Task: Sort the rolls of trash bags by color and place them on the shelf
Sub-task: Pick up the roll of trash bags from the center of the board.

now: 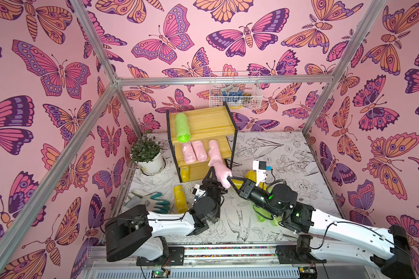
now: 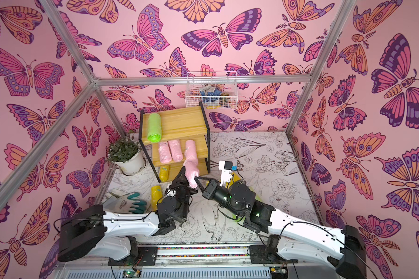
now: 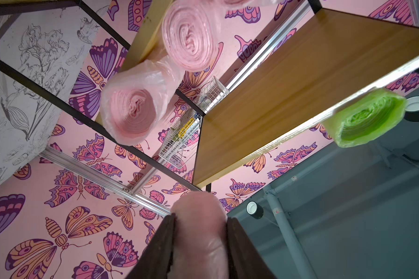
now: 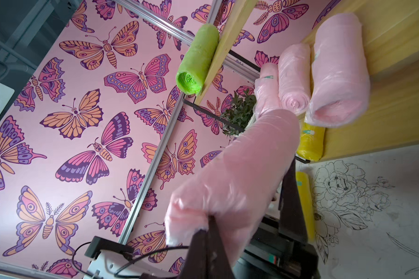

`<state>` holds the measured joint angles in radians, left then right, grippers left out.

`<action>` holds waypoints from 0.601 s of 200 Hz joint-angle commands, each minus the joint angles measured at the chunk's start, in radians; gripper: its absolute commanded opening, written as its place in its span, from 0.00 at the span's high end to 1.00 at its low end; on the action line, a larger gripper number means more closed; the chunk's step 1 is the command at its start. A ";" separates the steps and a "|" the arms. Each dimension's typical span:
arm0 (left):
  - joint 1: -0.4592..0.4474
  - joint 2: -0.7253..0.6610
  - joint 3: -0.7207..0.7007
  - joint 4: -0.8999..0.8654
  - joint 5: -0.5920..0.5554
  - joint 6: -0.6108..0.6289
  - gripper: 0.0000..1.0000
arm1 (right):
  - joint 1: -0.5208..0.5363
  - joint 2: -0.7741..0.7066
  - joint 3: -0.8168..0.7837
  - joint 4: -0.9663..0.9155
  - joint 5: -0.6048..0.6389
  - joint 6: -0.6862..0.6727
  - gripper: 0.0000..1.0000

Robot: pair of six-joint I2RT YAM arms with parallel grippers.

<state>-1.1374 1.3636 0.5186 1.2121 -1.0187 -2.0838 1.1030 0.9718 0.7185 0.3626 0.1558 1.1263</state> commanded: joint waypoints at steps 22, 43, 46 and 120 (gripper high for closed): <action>0.045 -0.223 -0.054 -0.100 0.144 -0.014 0.97 | 0.004 -0.004 -0.016 -0.122 -0.040 -0.005 1.00; 0.053 -0.350 -0.067 -0.312 0.192 -0.022 1.00 | 0.004 0.018 -0.003 -0.152 -0.064 -0.007 1.00; 0.053 -0.368 -0.068 -0.337 0.194 -0.018 1.00 | 0.004 0.021 0.000 -0.157 -0.068 -0.009 1.00; 0.061 -0.683 -0.087 -0.701 0.191 0.110 1.00 | 0.004 0.096 0.070 -0.275 -0.121 -0.015 0.37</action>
<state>-1.0786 0.7483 0.4252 0.5266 -0.8524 -1.9980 1.1080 1.0386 0.7742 0.2485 0.0380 1.1229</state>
